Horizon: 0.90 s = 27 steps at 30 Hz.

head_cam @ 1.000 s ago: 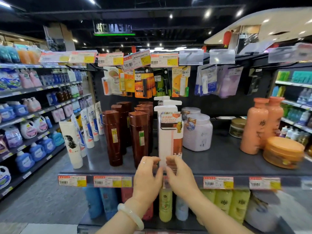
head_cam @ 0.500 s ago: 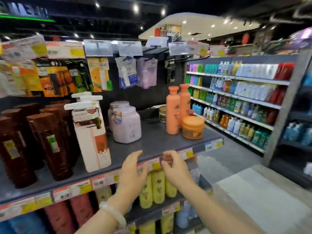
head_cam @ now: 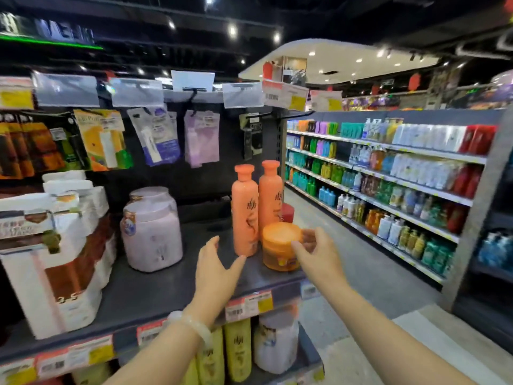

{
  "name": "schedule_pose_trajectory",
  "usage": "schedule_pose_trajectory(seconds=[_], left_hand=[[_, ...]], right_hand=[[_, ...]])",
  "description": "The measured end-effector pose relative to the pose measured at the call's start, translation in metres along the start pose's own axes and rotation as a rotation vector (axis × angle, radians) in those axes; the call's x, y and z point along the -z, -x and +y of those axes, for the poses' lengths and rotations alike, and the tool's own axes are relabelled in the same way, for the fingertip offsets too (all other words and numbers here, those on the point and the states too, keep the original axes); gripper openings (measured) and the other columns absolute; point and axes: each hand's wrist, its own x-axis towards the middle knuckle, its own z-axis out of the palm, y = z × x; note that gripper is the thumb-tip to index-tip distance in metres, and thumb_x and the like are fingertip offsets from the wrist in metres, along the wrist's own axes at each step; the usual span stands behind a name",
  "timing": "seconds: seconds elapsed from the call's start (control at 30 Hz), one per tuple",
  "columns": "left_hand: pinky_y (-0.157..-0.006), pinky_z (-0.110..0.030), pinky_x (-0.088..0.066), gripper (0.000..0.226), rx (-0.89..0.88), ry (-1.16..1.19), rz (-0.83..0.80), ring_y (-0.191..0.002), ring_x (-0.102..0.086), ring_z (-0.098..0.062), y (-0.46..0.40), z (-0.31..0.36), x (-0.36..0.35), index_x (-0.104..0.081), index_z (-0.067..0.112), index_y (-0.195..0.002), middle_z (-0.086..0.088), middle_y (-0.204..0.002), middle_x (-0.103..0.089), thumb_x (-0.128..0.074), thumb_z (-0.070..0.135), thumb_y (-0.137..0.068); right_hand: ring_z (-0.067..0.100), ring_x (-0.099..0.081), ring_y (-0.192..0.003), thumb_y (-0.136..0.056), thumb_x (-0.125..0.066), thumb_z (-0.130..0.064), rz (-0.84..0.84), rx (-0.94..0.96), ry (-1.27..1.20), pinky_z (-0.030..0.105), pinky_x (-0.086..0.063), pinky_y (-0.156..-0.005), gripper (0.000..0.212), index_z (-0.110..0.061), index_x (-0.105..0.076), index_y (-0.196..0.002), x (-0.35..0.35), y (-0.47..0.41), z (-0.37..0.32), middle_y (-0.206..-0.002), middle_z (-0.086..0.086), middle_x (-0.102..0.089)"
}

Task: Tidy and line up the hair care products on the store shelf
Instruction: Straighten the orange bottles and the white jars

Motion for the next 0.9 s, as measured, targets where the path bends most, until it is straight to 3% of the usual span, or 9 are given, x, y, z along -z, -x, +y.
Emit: schedule_pose_trajectory(seconds=[0.07, 0.13, 0.3, 0.43, 0.5, 0.57, 0.67, 0.8, 0.9], left_hand=[[-0.110, -0.037, -0.032, 0.079, 0.073, 0.066, 0.020, -0.135, -0.035, -0.023, -0.019, 0.008, -0.020, -0.028, 0.010, -0.143, -0.009, -0.148, -0.034, -0.071, 0.030, -0.079], [-0.108, -0.039, -0.034, 0.080, 0.115, 0.101, 0.043, -0.134, -0.035, -0.024, -0.033, 0.013, -0.036, -0.027, 0.012, -0.143, -0.009, -0.147, -0.034, -0.071, 0.033, -0.079], [-0.091, -0.027, -0.038, 0.070, 0.099, 0.164, 0.101, -0.111, -0.044, -0.006, -0.058, 0.026, -0.058, -0.035, 0.014, -0.135, 0.008, -0.123, -0.043, -0.073, 0.028, -0.078], [-0.095, -0.043, -0.049, 0.073, 0.092, 0.178, 0.112, -0.111, -0.056, -0.017, -0.078, 0.026, -0.063, -0.037, 0.020, -0.129, -0.001, -0.125, -0.053, -0.077, 0.033, -0.070], [-0.095, -0.043, -0.050, 0.076, 0.095, 0.187, 0.122, -0.111, -0.056, -0.018, -0.091, 0.028, -0.061, -0.036, 0.018, -0.130, -0.003, -0.125, -0.053, -0.079, 0.031, -0.069], [-0.094, -0.040, -0.049, 0.077, 0.078, 0.192, 0.121, -0.111, -0.055, -0.018, -0.103, 0.027, -0.061, -0.035, 0.015, -0.131, -0.004, -0.124, -0.053, -0.079, 0.027, -0.069], [-0.089, -0.035, -0.049, 0.071, 0.088, 0.186, 0.076, -0.108, -0.056, -0.018, -0.114, 0.026, -0.061, -0.038, 0.012, -0.130, -0.004, -0.119, -0.056, -0.078, 0.022, -0.072], [-0.086, -0.033, -0.049, 0.072, 0.091, 0.177, 0.058, -0.106, -0.057, -0.015, -0.111, 0.020, -0.061, -0.040, 0.012, -0.131, -0.003, -0.121, -0.059, -0.078, 0.025, -0.072], [-0.092, -0.036, -0.051, 0.073, 0.035, 0.191, 0.086, -0.107, -0.058, -0.013, -0.100, 0.018, -0.060, -0.038, 0.013, -0.133, -0.001, -0.122, -0.057, -0.078, 0.026, -0.072]], right_hand=[[0.022, -0.054, -0.104, -0.084, -0.064, -0.023, -0.030, 0.017, 0.026, 0.033, -0.046, -0.089, 0.039, -0.006, -0.053, -0.117, 0.001, -0.030, 0.007, -0.115, 0.011, -0.057], [0.022, -0.053, -0.106, -0.082, -0.066, -0.025, -0.070, 0.045, 0.047, 0.031, -0.042, -0.089, 0.042, -0.007, -0.053, -0.118, -0.001, -0.055, 0.011, -0.115, 0.011, -0.057], [0.024, -0.054, -0.111, -0.079, -0.069, -0.033, -0.194, 0.001, -0.002, 0.030, -0.041, -0.086, 0.057, -0.009, -0.046, -0.125, -0.022, -0.118, 0.016, -0.120, 0.009, -0.057], [0.019, -0.054, -0.101, -0.072, -0.075, -0.025, -0.298, -0.033, -0.149, 0.039, -0.050, -0.088, 0.068, -0.011, -0.039, -0.128, -0.037, -0.151, 0.009, -0.116, 0.006, -0.054], [0.017, -0.053, -0.097, -0.066, -0.078, -0.024, -0.360, -0.044, -0.145, 0.037, -0.050, -0.083, 0.070, -0.014, -0.040, -0.124, -0.045, -0.163, 0.006, -0.107, 0.001, -0.052], [0.021, -0.059, -0.099, -0.051, -0.081, -0.036, -0.390, -0.054, -0.117, 0.044, -0.052, -0.085, 0.078, -0.017, -0.046, -0.117, -0.052, -0.170, 0.008, -0.106, 0.002, -0.059], [0.033, -0.061, -0.098, -0.061, -0.079, -0.023, -0.409, -0.033, -0.129, 0.053, -0.051, -0.087, 0.051, -0.006, -0.054, -0.102, -0.056, -0.174, 0.011, -0.104, 0.019, -0.064], [0.026, -0.062, -0.096, -0.065, -0.078, -0.020, -0.447, -0.050, -0.147, 0.048, -0.052, -0.089, 0.044, -0.009, -0.058, -0.103, -0.055, -0.173, 0.012, -0.102, 0.012, -0.066], [0.016, -0.060, -0.084, -0.076, -0.072, -0.013, -0.422, -0.018, -0.226, 0.032, -0.053, -0.074, 0.028, -0.011, -0.055, -0.097, -0.047, -0.167, 0.017, -0.086, 0.001, -0.060]])
